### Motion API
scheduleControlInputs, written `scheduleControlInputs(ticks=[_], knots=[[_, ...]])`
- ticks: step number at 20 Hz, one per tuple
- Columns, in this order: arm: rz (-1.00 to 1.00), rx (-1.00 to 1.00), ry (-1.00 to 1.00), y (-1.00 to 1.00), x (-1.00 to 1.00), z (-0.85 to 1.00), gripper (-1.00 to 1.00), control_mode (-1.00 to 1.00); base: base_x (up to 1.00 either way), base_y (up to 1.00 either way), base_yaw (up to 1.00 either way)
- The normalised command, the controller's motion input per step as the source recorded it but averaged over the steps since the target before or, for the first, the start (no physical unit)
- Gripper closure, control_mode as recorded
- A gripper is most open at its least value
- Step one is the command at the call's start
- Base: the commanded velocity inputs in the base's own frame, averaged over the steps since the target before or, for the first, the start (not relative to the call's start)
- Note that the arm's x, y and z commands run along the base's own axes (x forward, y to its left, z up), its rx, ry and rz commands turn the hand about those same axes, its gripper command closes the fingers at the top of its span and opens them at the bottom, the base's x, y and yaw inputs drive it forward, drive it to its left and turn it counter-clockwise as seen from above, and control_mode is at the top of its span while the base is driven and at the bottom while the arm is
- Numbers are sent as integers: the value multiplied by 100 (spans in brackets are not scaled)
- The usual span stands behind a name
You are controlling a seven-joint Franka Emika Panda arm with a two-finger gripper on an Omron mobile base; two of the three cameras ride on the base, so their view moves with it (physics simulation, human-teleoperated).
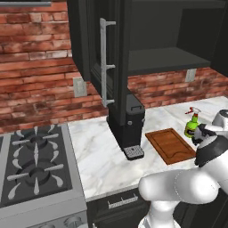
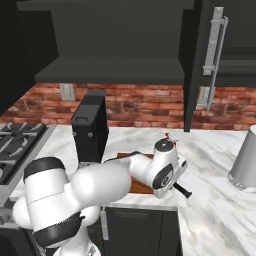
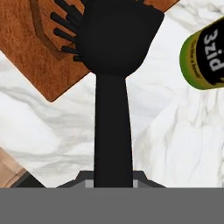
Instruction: Grab the spray bottle from the cabinet, then place it next to the cutting board for sanitizing. Then grab the dish brush from the countertop next to the sink and place it next to the cutting board.
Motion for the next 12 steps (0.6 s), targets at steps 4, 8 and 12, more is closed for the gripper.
scheduleControlInputs(ticks=[4,8,12], knots=[[8,0,-4,-25,10,-26,100,-100,0,0,0],[10,0,-5,-29,3,-29,100,-100,0,0,0],[7,0,-9,-12,6,-27,100,-100,0,0,0]])
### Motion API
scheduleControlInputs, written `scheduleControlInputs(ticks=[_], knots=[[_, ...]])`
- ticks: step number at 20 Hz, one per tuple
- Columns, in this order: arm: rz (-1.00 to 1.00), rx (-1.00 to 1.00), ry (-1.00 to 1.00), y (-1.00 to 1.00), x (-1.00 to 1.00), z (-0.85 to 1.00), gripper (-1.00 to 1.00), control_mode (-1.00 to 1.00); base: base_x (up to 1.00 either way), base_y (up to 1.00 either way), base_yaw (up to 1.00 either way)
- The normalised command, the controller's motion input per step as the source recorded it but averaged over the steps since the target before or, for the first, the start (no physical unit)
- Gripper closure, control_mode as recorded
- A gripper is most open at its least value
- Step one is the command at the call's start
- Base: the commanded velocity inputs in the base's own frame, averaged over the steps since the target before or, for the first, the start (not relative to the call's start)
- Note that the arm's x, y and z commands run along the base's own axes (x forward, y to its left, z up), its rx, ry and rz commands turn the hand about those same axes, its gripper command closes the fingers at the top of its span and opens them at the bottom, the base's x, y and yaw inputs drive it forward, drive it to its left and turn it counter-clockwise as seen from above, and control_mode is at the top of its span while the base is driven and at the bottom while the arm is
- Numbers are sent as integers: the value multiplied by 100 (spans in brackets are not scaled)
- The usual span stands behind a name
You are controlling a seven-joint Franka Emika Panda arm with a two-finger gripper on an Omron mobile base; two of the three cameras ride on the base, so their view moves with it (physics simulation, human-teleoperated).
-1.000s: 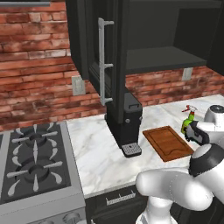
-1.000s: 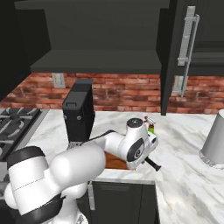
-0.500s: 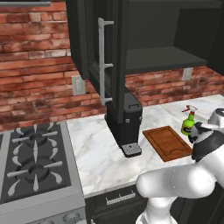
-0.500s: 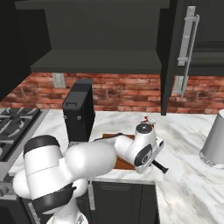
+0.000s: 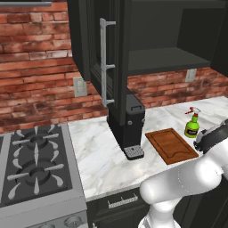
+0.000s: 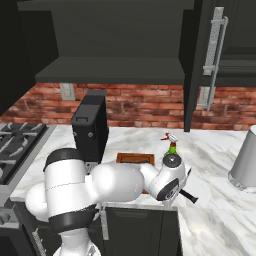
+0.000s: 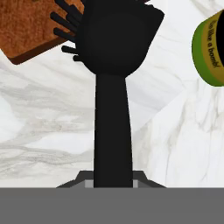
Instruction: Grab the spray bottle from the cabinet, then place it next to the cutting board for sanitizing. Then grab the dish brush from the countertop next to the sink and place it next to the cutting board.
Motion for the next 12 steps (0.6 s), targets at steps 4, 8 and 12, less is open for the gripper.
scheduleControlInputs(ticks=[4,8,12], knots=[[7,0,-10,-16,8,-28,100,-100,0,0,0],[8,0,-10,-12,11,-30,100,-100,0,0,0],[8,0,-9,-5,14,-32,100,-100,0,0,0]])
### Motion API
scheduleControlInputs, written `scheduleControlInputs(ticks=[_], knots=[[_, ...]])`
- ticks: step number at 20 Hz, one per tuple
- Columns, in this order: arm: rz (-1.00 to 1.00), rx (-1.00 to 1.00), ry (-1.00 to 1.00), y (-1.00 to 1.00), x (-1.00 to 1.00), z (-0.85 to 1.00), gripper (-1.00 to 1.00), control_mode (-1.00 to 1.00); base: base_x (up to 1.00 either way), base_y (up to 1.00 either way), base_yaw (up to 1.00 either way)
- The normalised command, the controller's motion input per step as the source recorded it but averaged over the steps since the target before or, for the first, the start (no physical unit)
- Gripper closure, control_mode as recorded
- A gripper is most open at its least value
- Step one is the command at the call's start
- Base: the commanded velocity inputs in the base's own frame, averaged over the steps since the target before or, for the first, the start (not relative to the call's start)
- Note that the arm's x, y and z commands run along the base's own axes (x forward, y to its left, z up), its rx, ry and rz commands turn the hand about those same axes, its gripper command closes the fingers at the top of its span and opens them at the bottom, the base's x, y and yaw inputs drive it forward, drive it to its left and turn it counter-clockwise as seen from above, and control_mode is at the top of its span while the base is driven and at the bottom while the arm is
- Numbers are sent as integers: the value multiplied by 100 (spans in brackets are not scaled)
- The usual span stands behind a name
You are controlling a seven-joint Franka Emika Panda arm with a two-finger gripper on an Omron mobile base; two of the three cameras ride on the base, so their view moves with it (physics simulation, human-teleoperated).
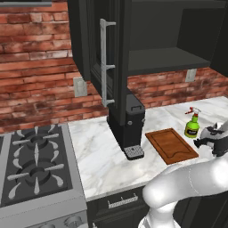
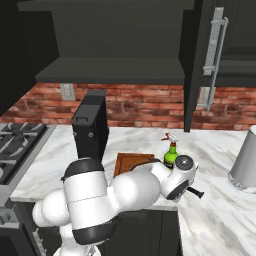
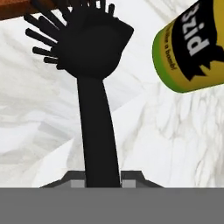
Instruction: Grab the spray bottle from the cabinet, then place it next to the cutting board for sanitizing. Then grab the dish brush from the countertop next to the sink and place it next to the cutting board.
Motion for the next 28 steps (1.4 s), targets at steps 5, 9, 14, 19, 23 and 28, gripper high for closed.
scheduleControlInputs(ticks=[5,9,14,19,23,28], knots=[[6,0,-9,0,11,-33,-100,-100,0,0,0],[1,-1,-3,19,0,-15,-100,-100,0,0,0],[0,-1,0,15,-14,0,-100,-100,0,0,0],[0,-4,0,25,-26,10,-100,-100,0,0,0],[0,-6,0,31,-37,19,-100,-100,0,0,0],[0,-10,0,38,-18,23,-100,-100,0,0,0]])
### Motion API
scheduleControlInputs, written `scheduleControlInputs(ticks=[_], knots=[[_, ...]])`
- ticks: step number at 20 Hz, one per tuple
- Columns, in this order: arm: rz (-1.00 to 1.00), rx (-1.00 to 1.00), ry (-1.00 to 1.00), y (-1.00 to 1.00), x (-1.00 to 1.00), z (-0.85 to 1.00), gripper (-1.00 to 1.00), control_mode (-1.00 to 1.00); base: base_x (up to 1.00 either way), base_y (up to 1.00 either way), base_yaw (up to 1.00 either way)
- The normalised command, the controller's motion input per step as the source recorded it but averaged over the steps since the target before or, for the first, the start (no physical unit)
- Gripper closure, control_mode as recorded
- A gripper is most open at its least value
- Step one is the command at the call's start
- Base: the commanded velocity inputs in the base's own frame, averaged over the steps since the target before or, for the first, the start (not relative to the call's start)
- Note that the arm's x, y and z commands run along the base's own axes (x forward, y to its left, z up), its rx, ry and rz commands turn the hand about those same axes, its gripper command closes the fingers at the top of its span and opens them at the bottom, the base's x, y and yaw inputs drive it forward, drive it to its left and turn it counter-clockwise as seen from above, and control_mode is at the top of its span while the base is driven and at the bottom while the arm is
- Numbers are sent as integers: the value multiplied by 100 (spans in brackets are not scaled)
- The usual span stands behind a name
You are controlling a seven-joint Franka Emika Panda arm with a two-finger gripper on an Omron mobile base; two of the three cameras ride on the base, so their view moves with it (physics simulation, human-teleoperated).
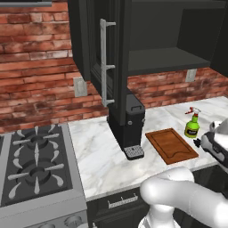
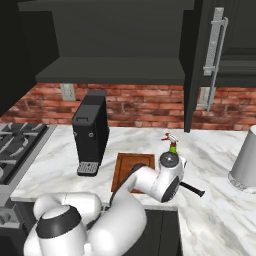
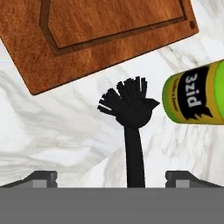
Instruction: Grab the spray bottle from the cabinet, then place it next to the cutting board for sanitizing. Then grab the dish brush from the countertop next to the sink and place it next to the cutting board.
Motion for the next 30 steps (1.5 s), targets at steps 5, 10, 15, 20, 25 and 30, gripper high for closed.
scheduleControlInputs(ticks=[5,10,15,20,25,30], knots=[[0,-12,0,49,-49,47,-100,-100,0,0,0],[0,-11,-5,50,-81,82,-100,-100,0,0,0],[2,-2,-1,46,-81,100,-100,-100,0,0,0],[6,-2,-4,61,-53,100,-100,-100,0,0,0],[9,-4,-17,60,-34,100,-100,-100,0,0,0],[14,-4,-31,38,-9,100,-100,-100,0,0,0]])
